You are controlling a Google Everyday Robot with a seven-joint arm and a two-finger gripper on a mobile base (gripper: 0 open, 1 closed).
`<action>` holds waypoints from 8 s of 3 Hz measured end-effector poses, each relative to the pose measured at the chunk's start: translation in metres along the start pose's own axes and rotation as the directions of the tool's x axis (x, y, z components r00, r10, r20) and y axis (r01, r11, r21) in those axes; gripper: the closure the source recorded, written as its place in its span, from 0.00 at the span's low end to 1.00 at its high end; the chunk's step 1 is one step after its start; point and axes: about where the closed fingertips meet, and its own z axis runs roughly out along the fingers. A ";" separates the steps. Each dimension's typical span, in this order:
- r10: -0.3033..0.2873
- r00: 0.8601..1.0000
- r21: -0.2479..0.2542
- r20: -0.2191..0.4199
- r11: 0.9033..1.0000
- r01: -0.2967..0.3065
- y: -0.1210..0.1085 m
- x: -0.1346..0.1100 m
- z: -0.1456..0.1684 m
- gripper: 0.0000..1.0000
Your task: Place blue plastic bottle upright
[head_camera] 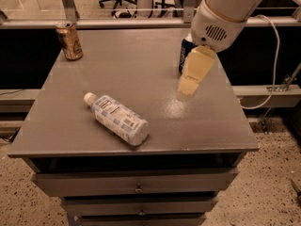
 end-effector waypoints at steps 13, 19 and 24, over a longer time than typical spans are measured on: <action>0.219 0.821 0.021 0.527 0.963 -0.270 -0.045 -0.141 0.040 1.00; 0.009 0.332 0.050 0.943 0.984 -0.169 -0.035 -0.185 0.002 1.00; 0.006 0.177 0.023 0.984 0.987 -0.158 -0.029 -0.167 0.065 0.82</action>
Offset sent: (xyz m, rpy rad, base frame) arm 0.0023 0.1383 -0.0202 0.1415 0.1629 -0.1892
